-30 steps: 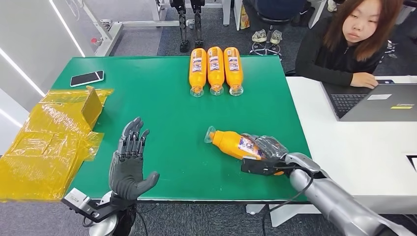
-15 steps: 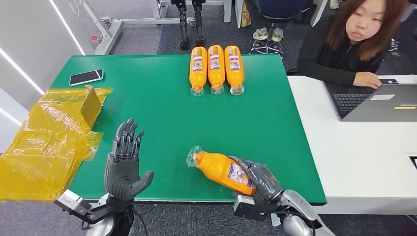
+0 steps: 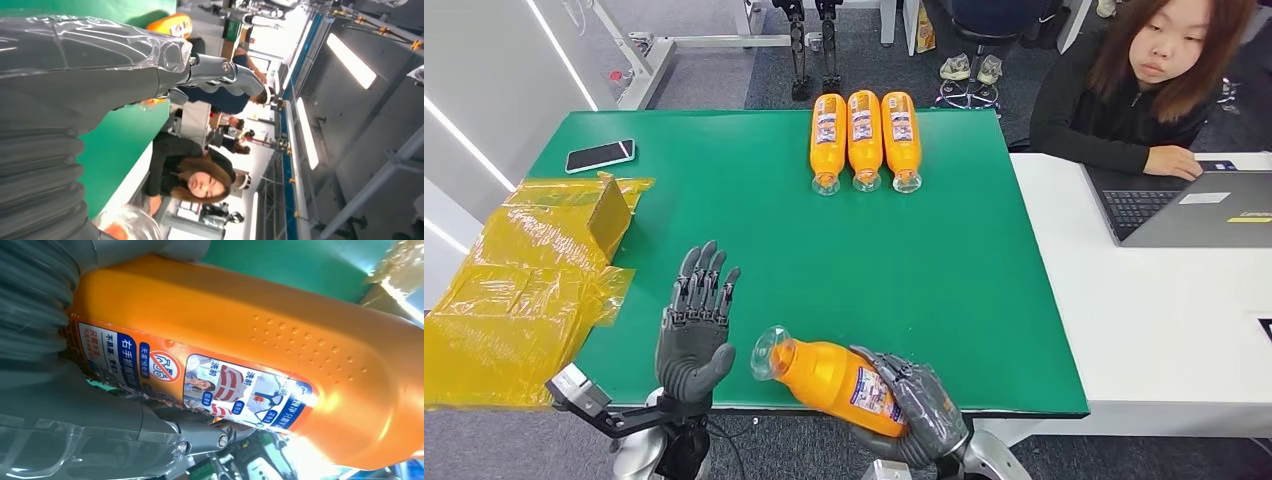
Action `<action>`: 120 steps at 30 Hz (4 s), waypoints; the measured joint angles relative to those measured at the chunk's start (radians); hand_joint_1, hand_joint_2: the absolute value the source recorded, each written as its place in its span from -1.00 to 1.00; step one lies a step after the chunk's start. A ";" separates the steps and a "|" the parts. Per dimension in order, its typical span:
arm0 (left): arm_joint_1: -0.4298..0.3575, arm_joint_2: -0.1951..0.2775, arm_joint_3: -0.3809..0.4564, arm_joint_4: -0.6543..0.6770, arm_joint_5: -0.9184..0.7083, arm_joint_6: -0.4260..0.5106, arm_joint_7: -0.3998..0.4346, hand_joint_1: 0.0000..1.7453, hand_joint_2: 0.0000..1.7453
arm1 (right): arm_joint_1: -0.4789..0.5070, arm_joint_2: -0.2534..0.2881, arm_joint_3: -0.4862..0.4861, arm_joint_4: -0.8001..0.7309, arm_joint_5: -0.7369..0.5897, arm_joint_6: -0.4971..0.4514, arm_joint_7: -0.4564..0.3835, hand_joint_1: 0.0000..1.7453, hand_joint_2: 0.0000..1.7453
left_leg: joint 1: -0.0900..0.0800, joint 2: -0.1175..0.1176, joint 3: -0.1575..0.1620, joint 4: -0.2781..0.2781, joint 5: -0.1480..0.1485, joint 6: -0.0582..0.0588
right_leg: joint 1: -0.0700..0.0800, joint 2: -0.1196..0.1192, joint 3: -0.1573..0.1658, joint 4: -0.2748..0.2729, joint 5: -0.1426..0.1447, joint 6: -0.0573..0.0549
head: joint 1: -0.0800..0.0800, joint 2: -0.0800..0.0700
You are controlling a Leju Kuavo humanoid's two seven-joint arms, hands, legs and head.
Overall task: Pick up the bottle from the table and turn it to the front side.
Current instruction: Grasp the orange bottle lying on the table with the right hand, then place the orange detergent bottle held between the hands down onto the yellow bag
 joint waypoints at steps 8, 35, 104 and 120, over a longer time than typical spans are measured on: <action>-0.031 -0.020 -0.002 0.056 0.078 -0.057 0.027 -1.00 1.00 | -0.001 0.061 0.015 -0.025 0.058 -0.001 -0.022 1.00 1.00 | 0.000 0.000 0.000 0.000 0.000 0.000 | 0.000 0.000 0.000 0.000 0.000 0.000 | 0.000 0.000; -0.007 -0.031 -0.031 -0.010 0.081 -0.052 0.110 -1.00 1.00 | 0.023 0.123 -0.135 -0.101 0.049 -0.090 -0.061 1.00 1.00 | 0.000 -0.001 -0.001 0.000 0.000 0.000 | 0.000 0.000 -0.001 0.000 0.000 0.000 | 0.000 0.000; 0.034 -0.004 -0.168 -0.181 0.142 -0.112 0.149 -1.00 1.00 | -0.149 0.271 0.050 0.276 -0.155 -0.040 -0.174 1.00 1.00 | 0.000 0.000 -0.002 0.000 0.000 0.000 | 0.000 0.000 -0.001 0.001 -0.001 0.000 | 0.000 0.000; 0.035 0.005 -0.146 -0.172 0.082 -0.029 0.117 -1.00 1.00 | -0.188 0.272 0.102 0.319 -0.163 -0.015 -0.162 1.00 1.00 | 0.000 0.000 -0.002 0.000 0.000 0.000 | 0.000 0.000 -0.002 0.001 -0.001 0.000 | 0.000 0.000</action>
